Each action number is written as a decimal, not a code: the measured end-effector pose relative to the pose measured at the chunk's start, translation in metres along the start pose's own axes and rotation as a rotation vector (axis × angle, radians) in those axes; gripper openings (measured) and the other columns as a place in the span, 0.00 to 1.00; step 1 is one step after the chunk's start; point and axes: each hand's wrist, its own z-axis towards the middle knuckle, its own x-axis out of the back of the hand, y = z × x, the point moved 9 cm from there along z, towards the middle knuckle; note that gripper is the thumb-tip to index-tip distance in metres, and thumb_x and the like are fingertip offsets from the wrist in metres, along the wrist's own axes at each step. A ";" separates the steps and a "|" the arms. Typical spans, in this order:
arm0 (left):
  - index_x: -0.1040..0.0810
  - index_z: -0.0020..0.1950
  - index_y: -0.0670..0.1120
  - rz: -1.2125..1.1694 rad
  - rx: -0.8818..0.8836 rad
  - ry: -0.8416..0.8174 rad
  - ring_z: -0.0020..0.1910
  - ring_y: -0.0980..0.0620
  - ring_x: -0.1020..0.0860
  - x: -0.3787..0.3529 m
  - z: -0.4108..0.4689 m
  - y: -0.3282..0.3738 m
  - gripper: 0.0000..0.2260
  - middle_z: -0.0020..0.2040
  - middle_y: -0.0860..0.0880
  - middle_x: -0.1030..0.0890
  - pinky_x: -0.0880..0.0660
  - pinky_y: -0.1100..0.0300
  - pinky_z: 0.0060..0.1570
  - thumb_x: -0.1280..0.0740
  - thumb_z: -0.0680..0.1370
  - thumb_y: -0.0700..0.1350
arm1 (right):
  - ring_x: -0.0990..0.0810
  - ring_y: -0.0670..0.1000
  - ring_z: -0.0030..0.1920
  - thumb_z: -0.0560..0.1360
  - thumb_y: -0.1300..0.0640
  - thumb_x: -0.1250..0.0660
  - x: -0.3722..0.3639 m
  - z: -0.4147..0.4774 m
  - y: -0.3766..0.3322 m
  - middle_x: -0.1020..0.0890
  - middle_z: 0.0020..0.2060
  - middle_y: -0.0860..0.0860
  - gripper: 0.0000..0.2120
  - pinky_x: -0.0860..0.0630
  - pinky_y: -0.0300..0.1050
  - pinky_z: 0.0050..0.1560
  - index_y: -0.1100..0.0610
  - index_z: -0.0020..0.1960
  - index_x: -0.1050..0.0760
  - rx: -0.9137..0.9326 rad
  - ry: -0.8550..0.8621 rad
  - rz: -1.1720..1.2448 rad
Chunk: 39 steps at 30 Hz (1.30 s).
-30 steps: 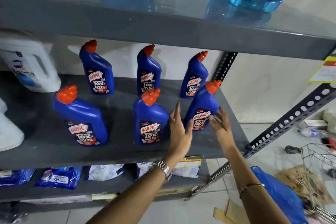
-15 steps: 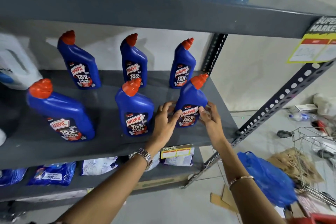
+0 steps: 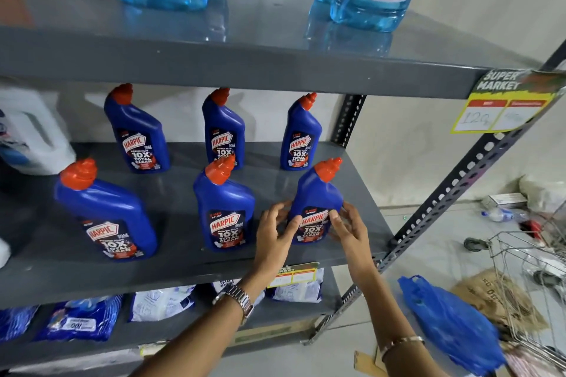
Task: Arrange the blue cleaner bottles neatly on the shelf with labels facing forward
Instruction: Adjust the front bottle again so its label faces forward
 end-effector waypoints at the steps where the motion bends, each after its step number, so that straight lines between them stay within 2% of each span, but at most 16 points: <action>1: 0.27 0.58 0.52 -0.008 0.000 -0.006 0.54 0.53 0.23 -0.002 0.001 0.000 0.12 0.59 0.42 0.24 0.25 0.54 0.57 0.33 0.75 0.45 | 0.18 0.43 0.49 0.72 0.50 0.34 0.001 0.001 0.000 0.18 0.49 0.45 0.09 0.21 0.37 0.43 0.43 0.52 0.24 0.003 -0.001 0.009; 6: 0.27 0.56 0.53 -0.011 -0.021 0.005 0.54 0.54 0.23 -0.008 0.003 0.001 0.11 0.58 0.42 0.24 0.24 0.54 0.57 0.33 0.75 0.45 | 0.18 0.43 0.49 0.69 0.47 0.34 0.008 0.004 0.000 0.17 0.47 0.41 0.10 0.20 0.37 0.43 0.41 0.50 0.23 0.011 0.006 0.027; 9: 0.28 0.56 0.54 -0.019 -0.029 0.017 0.54 0.54 0.23 -0.009 0.002 0.005 0.12 0.58 0.42 0.24 0.24 0.56 0.56 0.33 0.75 0.44 | 0.20 0.46 0.52 0.72 0.51 0.35 0.008 0.002 -0.001 0.18 0.51 0.45 0.10 0.21 0.35 0.44 0.44 0.54 0.24 -0.011 0.028 0.031; 10: 0.29 0.57 0.54 -0.024 -0.023 0.022 0.54 0.54 0.23 -0.009 0.000 0.006 0.12 0.59 0.43 0.24 0.24 0.60 0.55 0.33 0.75 0.44 | 0.21 0.45 0.54 0.74 0.52 0.35 0.010 -0.001 -0.003 0.19 0.53 0.47 0.12 0.22 0.33 0.45 0.47 0.57 0.25 -0.006 0.071 0.022; 12: 0.29 0.58 0.53 -0.063 -0.001 0.068 0.55 0.59 0.25 -0.005 -0.011 0.007 0.13 0.60 0.45 0.25 0.27 0.72 0.51 0.34 0.76 0.43 | 0.25 0.40 0.57 0.75 0.53 0.35 0.018 -0.017 -0.006 0.23 0.57 0.47 0.16 0.26 0.26 0.46 0.51 0.63 0.29 0.054 0.270 -0.027; 14: 0.27 0.55 0.55 -0.137 -0.024 0.205 0.54 0.61 0.24 0.015 -0.033 0.009 0.13 0.57 0.47 0.23 0.28 0.74 0.49 0.34 0.76 0.40 | 0.25 0.37 0.54 0.75 0.53 0.34 0.019 -0.051 -0.010 0.23 0.54 0.44 0.14 0.27 0.29 0.47 0.50 0.60 0.29 0.159 0.501 -0.087; 15: 0.26 0.54 0.55 -0.167 -0.071 0.302 0.53 0.60 0.23 0.031 -0.047 0.012 0.13 0.56 0.48 0.22 0.27 0.71 0.50 0.34 0.76 0.37 | 0.24 0.39 0.50 0.75 0.54 0.35 0.009 -0.067 -0.007 0.22 0.50 0.42 0.11 0.27 0.35 0.46 0.49 0.57 0.28 0.194 0.522 -0.109; 16: 0.26 0.52 0.54 -0.183 -0.142 0.400 0.52 0.59 0.23 0.050 -0.061 0.015 0.13 0.54 0.49 0.23 0.26 0.68 0.51 0.34 0.75 0.36 | 0.23 0.41 0.47 0.73 0.56 0.35 -0.009 -0.077 -0.004 0.21 0.46 0.40 0.10 0.27 0.38 0.44 0.48 0.54 0.28 0.206 0.475 -0.119; 18: 0.28 0.53 0.47 -0.146 -0.260 0.554 0.54 0.53 0.24 0.091 -0.082 0.018 0.10 0.55 0.52 0.26 0.26 0.61 0.55 0.33 0.73 0.39 | 0.22 0.42 0.43 0.72 0.60 0.36 -0.054 -0.083 0.002 0.20 0.43 0.41 0.12 0.27 0.35 0.42 0.48 0.53 0.27 0.195 0.257 -0.114; 21: 0.32 0.62 0.46 0.017 -0.199 0.651 0.63 0.43 0.31 0.139 -0.076 0.005 0.20 0.63 0.42 0.33 0.29 0.48 0.61 0.30 0.73 0.40 | 0.21 0.43 0.48 0.75 0.63 0.35 -0.101 -0.067 0.005 0.20 0.50 0.46 0.14 0.25 0.32 0.48 0.52 0.59 0.27 0.094 0.016 -0.062; 23: 0.33 0.64 0.52 0.031 -0.102 0.558 0.65 0.48 0.33 0.155 -0.058 -0.004 0.23 0.67 0.41 0.37 0.30 0.48 0.61 0.30 0.72 0.40 | 0.22 0.47 0.54 0.76 0.66 0.38 -0.122 -0.053 0.003 0.22 0.57 0.53 0.17 0.25 0.34 0.52 0.57 0.64 0.30 0.030 -0.076 -0.016; 26: 0.32 0.61 0.60 0.015 -0.067 0.362 0.62 0.51 0.29 0.158 -0.036 -0.010 0.22 0.63 0.47 0.33 0.26 0.56 0.56 0.30 0.72 0.41 | 0.24 0.51 0.59 0.76 0.70 0.40 -0.142 -0.043 -0.002 0.24 0.61 0.56 0.20 0.26 0.32 0.55 0.62 0.68 0.35 0.012 -0.140 -0.036; 28: 0.30 0.61 0.55 0.039 -0.039 0.286 0.61 0.50 0.27 0.158 -0.028 -0.018 0.19 0.62 0.45 0.29 0.26 0.61 0.56 0.30 0.73 0.41 | 0.23 0.53 0.60 0.76 0.70 0.40 -0.148 -0.040 -0.004 0.22 0.60 0.57 0.20 0.26 0.33 0.55 0.62 0.67 0.33 0.005 -0.146 -0.066; 32: 0.29 0.65 0.44 0.017 0.039 0.220 0.61 0.48 0.25 0.155 -0.022 -0.028 0.20 0.63 0.43 0.25 0.28 0.55 0.60 0.31 0.73 0.43 | 0.22 0.52 0.56 0.75 0.71 0.39 -0.147 -0.037 -0.007 0.21 0.57 0.59 0.17 0.25 0.35 0.54 0.62 0.63 0.30 0.033 -0.142 -0.069; 36: 0.30 0.65 0.42 0.006 0.029 0.193 0.61 0.48 0.25 0.153 -0.019 -0.023 0.20 0.63 0.42 0.25 0.28 0.56 0.60 0.32 0.74 0.40 | 0.21 0.48 0.54 0.75 0.70 0.38 -0.143 -0.040 -0.004 0.20 0.56 0.57 0.16 0.24 0.32 0.52 0.61 0.62 0.30 0.053 -0.141 -0.079; 39: 0.29 0.64 0.42 0.010 0.014 0.186 0.60 0.48 0.24 0.149 -0.019 -0.021 0.19 0.62 0.41 0.25 0.27 0.53 0.61 0.32 0.74 0.39 | 0.21 0.50 0.55 0.75 0.70 0.38 -0.138 -0.040 0.000 0.20 0.56 0.58 0.16 0.25 0.32 0.52 0.62 0.62 0.30 0.047 -0.115 -0.070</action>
